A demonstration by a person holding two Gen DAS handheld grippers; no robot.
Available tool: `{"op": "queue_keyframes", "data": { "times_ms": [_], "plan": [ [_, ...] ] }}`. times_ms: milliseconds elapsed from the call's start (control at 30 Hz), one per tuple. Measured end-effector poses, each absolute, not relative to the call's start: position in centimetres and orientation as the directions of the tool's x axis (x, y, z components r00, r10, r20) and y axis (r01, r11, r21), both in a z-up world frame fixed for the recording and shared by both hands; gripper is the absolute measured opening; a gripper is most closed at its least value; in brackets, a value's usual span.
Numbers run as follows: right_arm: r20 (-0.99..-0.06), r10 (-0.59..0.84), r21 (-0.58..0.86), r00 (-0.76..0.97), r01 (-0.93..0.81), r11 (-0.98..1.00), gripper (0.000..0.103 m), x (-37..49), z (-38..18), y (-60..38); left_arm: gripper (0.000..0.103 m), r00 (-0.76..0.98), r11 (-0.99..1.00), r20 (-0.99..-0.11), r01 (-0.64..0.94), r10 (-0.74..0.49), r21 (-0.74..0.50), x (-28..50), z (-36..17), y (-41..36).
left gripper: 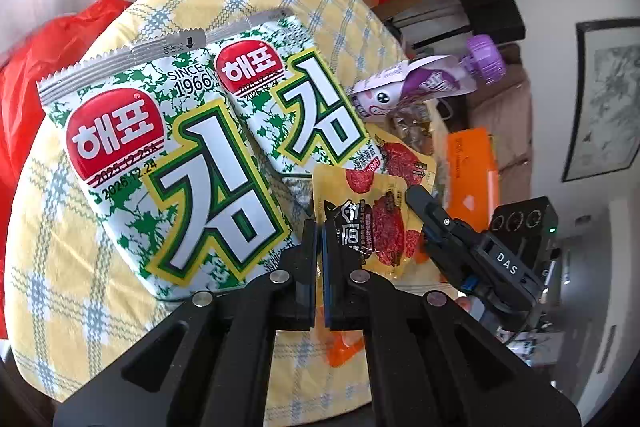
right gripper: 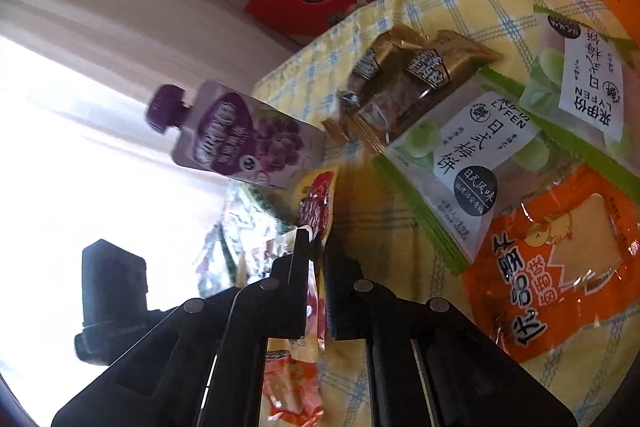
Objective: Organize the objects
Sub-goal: 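Carry the held salami pack with the right gripper toward the orange box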
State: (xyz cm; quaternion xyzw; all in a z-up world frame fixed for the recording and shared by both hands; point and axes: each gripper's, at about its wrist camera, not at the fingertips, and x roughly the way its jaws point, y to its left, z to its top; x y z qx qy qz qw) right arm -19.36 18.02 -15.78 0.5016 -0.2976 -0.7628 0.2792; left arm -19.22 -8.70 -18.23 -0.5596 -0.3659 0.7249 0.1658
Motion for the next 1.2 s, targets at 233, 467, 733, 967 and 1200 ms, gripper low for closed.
{"op": "queue_keyframes", "data": {
  "times_ms": [233,467,733,967,1200],
  "plan": [
    [-0.592,-0.707,0.724,-0.386,0.130,-0.677,0.003,-18.9,-14.4,19.0,0.002,-0.368,-0.660,-0.662,0.152,0.653,-0.736,-18.4,-16.1,-10.1],
    [-0.604,-0.735,0.727,-0.308,0.166,-0.666,0.006,-19.4,-14.3,17.5,0.002,-0.374,-0.693,-0.685,0.138,0.625,-0.708,-19.0,-15.2,-9.8],
    [-0.579,-0.761,0.754,-0.294,0.163,-0.637,0.011,-19.5,-14.7,16.8,0.002,-0.337,-0.697,-0.712,0.188,0.616,-0.692,-19.1,-18.3,-10.2],
    [-0.596,-0.750,0.763,-0.286,0.090,-0.641,0.018,-20.8,-16.8,15.9,0.002,-0.332,-0.704,-0.716,0.181,0.614,-0.687,-19.3,-18.1,-9.9],
    [-0.583,-0.730,0.748,-0.358,0.116,-0.654,0.004,-20.2,-15.4,15.8,0.003,-0.344,-0.699,-0.703,0.162,0.622,-0.697,-19.0,-17.4,-10.3]
  ]
}}
